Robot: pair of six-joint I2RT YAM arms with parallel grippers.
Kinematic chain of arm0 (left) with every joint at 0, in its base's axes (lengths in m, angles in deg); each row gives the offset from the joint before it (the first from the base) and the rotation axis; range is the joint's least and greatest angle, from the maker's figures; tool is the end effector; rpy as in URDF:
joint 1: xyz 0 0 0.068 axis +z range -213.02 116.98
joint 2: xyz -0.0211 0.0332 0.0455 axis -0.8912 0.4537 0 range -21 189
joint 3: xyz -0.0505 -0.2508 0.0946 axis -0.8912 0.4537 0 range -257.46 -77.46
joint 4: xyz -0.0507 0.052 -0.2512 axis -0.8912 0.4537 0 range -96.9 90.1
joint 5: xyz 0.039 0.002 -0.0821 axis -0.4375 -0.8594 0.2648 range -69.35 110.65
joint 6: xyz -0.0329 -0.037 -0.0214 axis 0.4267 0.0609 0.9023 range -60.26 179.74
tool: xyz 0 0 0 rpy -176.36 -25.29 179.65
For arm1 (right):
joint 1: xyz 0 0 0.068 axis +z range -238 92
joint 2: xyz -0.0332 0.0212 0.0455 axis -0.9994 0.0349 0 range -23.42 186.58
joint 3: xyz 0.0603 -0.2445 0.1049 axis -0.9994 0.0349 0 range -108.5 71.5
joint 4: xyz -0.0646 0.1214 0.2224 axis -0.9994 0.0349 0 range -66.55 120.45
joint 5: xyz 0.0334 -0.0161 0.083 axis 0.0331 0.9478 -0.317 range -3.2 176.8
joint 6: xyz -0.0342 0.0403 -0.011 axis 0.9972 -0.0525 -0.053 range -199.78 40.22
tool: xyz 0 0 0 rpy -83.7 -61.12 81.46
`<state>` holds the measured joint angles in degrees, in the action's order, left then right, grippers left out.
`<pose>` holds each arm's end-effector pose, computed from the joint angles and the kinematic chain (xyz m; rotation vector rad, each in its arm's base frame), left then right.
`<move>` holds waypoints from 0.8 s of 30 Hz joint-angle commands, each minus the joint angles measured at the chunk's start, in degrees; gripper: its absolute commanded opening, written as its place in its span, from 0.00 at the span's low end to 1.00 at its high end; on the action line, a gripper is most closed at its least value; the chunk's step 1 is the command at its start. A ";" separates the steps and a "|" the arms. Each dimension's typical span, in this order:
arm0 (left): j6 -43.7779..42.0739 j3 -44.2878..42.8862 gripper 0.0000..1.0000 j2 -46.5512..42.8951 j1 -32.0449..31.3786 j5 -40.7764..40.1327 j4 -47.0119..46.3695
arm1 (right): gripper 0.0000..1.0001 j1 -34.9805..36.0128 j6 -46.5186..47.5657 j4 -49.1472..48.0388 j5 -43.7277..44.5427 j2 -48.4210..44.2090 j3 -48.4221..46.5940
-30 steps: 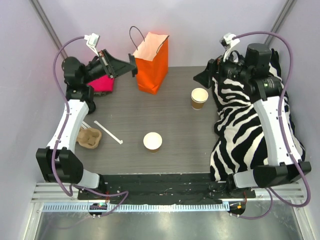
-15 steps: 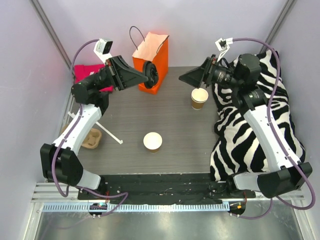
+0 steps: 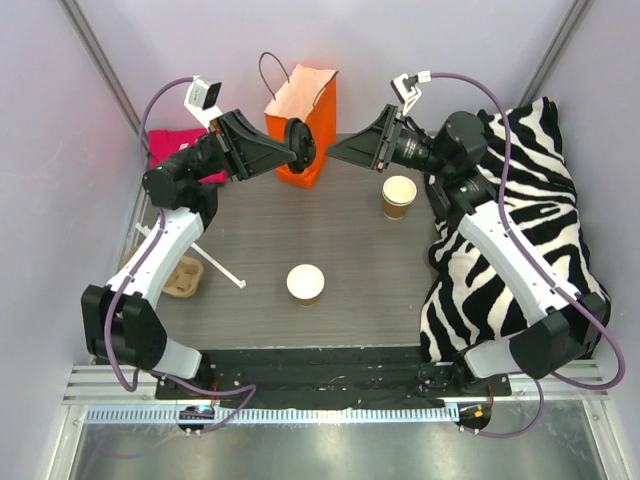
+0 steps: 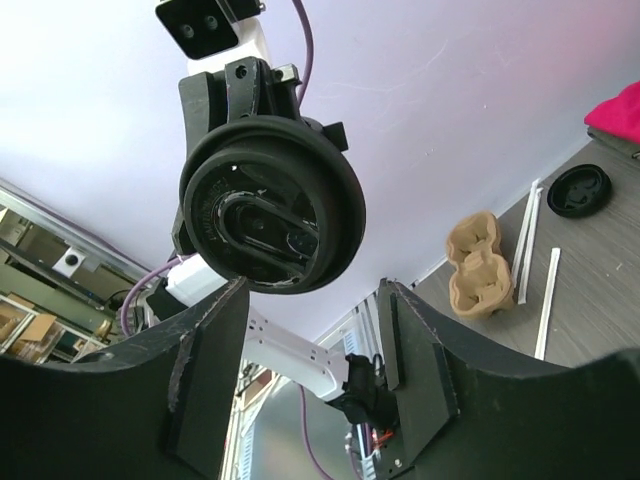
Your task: Pack the takeout coffee
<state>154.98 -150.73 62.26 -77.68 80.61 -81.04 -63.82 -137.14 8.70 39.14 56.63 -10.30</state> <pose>0.2639 -0.1009 0.4749 0.6248 1.1742 -1.9166 0.2733 0.1516 0.4687 -0.3899 1.5629 1.6763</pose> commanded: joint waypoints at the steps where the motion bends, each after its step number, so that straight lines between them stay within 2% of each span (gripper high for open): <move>1: -2.43 -1.26 0.00 -0.73 0.07 -0.38 -9.79 | 0.60 0.77 -2.04 -3.10 1.34 1.07 -3.10; 11: -4.10 -0.91 0.00 -0.91 -0.46 0.85 -8.65 | 0.56 2.80 -3.80 -2.92 3.10 3.53 -4.15; 24: -6.21 0.68 0.00 -1.35 -0.90 1.21 -7.76 | 0.43 4.38 -4.25 -3.10 3.36 4.41 -5.21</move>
<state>150.69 -150.34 62.28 -78.11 81.27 -81.44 -60.54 -140.72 8.05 42.15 60.95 -12.51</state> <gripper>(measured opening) 0.113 0.454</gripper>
